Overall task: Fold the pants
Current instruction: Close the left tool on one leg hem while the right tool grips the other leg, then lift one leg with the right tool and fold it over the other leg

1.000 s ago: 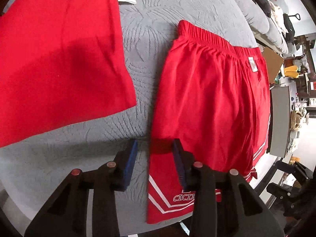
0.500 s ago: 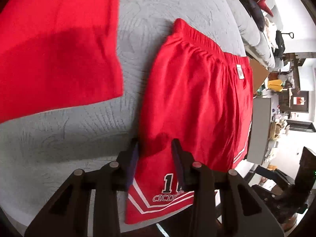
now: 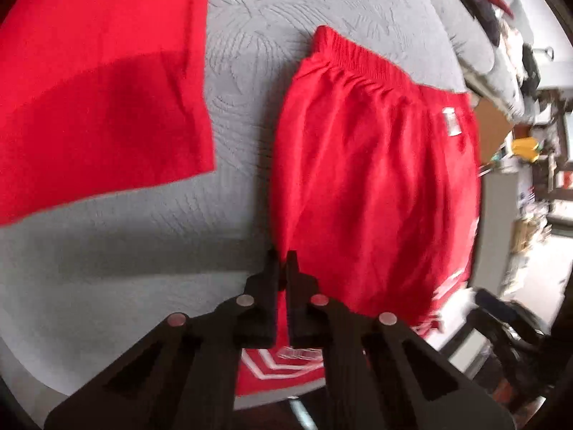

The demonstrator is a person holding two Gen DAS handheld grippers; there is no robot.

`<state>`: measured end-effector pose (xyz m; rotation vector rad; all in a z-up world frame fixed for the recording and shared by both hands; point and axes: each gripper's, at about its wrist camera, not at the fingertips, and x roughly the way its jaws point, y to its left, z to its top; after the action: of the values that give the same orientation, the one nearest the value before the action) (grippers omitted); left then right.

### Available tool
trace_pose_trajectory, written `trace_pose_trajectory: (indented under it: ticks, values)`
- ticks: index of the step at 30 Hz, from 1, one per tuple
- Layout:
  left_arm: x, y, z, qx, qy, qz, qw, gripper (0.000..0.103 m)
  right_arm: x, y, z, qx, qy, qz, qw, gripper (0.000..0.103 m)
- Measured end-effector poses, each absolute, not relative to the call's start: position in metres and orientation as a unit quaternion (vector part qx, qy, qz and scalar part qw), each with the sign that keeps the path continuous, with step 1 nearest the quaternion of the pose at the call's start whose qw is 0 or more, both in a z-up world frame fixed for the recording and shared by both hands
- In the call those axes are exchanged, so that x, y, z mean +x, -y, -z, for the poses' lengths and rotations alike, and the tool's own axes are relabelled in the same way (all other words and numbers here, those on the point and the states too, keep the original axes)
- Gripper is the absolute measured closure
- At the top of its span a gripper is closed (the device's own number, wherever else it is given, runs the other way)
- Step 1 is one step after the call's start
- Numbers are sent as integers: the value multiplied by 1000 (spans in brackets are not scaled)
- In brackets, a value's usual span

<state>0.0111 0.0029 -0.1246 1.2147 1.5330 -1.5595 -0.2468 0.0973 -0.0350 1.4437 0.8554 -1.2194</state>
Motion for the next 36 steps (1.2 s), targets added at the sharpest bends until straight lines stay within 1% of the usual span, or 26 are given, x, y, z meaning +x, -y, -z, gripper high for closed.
trace_pose_trajectory:
  ticks: [2, 3, 5, 7, 11, 14, 19, 22, 25, 29, 36]
  values:
    - [10, -3, 118, 422, -623, 597, 277, 101, -246, -88, 39, 590, -356, 510, 515, 95]
    - [7, -4, 115, 417, -624, 603, 270, 101, -246, -82, 42, 584, -362, 512, 515, 96]
    - [-2, -6, 106, 432, -597, 619, 271, 101, -245, -74, 46, 580, -361, 512, 522, 100]
    - [-3, -10, 106, 431, -595, 624, 265, 101, -242, -66, 53, 581, -362, 506, 525, 102]
    - [16, -21, 114, 423, -613, 615, 258, 101, -236, -57, 76, 601, -351, 493, 522, 102]
    - [16, -19, 108, 413, -623, 616, 248, 102, -236, -54, 94, 610, -359, 493, 506, 102]
    - [9, -20, 106, 408, -621, 628, 232, 101, -240, -53, 103, 623, -346, 495, 497, 102]
    - [3, -22, 100, 397, -622, 638, 219, 102, -242, -55, 99, 624, -338, 493, 503, 102]
    - [-20, -22, 91, 382, -623, 652, 201, 102, -250, -67, 79, 621, -311, 498, 519, 102]
    - [-49, -23, 72, 366, -618, 671, 187, 102, -268, -89, 60, 614, -305, 513, 516, 102]
    - [-95, -32, 47, 353, -616, 682, 175, 101, -318, -129, 56, 619, -313, 523, 495, 102]
